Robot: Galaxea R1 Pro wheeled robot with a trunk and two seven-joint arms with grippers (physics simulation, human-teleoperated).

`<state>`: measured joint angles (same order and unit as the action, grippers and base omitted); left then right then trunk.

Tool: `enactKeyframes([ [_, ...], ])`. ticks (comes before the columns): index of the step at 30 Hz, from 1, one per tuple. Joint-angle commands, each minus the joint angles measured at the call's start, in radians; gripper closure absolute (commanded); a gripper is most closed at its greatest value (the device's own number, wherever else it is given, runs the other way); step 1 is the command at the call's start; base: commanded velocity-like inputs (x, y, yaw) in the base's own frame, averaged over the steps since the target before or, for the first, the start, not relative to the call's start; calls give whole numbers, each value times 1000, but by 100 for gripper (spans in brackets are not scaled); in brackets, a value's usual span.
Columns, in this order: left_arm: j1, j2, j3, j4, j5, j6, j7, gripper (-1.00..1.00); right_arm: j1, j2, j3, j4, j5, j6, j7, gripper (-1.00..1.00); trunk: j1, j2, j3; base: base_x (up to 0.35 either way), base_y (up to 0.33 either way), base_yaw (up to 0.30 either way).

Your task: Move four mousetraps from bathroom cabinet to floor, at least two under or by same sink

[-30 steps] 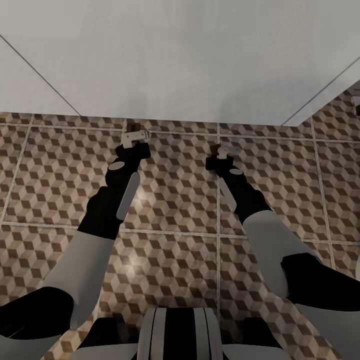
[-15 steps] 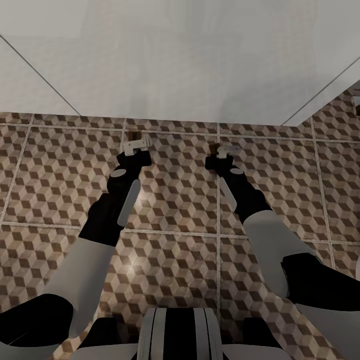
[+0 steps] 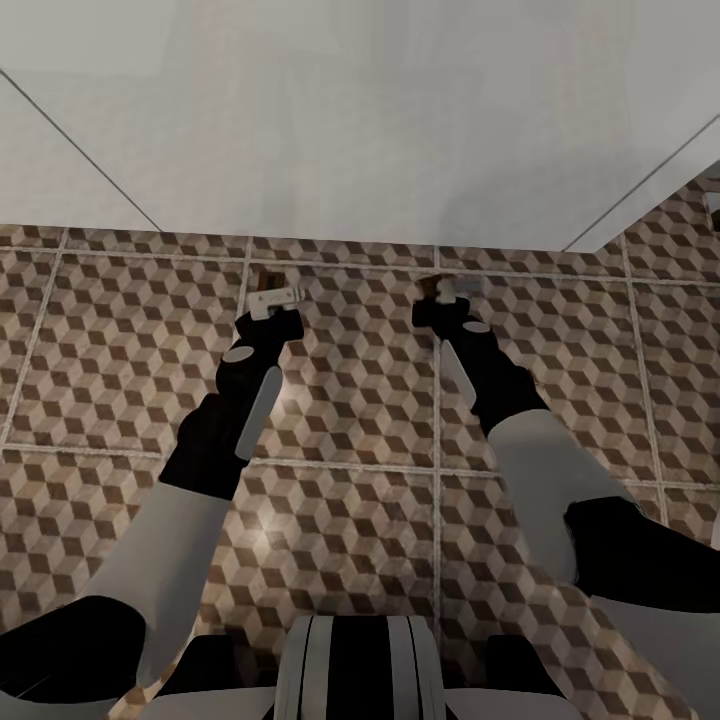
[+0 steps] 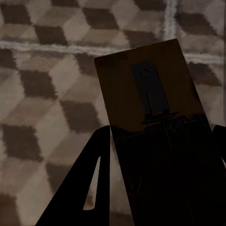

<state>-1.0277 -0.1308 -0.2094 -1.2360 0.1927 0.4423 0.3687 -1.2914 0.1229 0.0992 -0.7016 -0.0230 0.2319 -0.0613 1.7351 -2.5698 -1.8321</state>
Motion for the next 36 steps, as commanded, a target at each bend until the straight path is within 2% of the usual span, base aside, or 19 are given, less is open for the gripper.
enactKeyframes([
  [1, 1, 0, -2, -1, 7, 4, 10, 100, -6, 0, 4, -2, -5, 10, -4, 100, 0, 0, -1, 0, 0, 0],
  [9, 3, 0, -2, -8, 7, 4, 11, 100, -18, 0, 4, 10, -2, 57, -6, 100, 0, 0, -1, 0, 0, 0],
  [16, 10, 0, -6, -81, 7, 6, 13, 100, -19, 0, 4, 54, 0, 61, -5, 100, 0, 0, -1, 0, 0, 0],
  [20, 11, 0, -38, -128, 7, 9, 13, 100, -19, 0, 4, 93, 0, 57, -5, 100, 0, 0, -1, 0, 0, 0],
  [26, 22, 0, -46, -136, 7, 10, 13, 100, -19, 0, 2, 109, -1, 53, -4, 100, 0, 0, -1, 0, 0, 0],
  [32, 25, 0, -47, -138, 7, 10, 13, 100, -19, -1, 0, 160, -3, -12, 0, 100, 0, 0, -1, 0, 0, 0],
  [36, 26, 0, -47, -138, 7, 10, 13, 100, -19, -2, 1, 168, -3, -29, 2, 100, 0, 0, -1, 0, 0, 0],
])
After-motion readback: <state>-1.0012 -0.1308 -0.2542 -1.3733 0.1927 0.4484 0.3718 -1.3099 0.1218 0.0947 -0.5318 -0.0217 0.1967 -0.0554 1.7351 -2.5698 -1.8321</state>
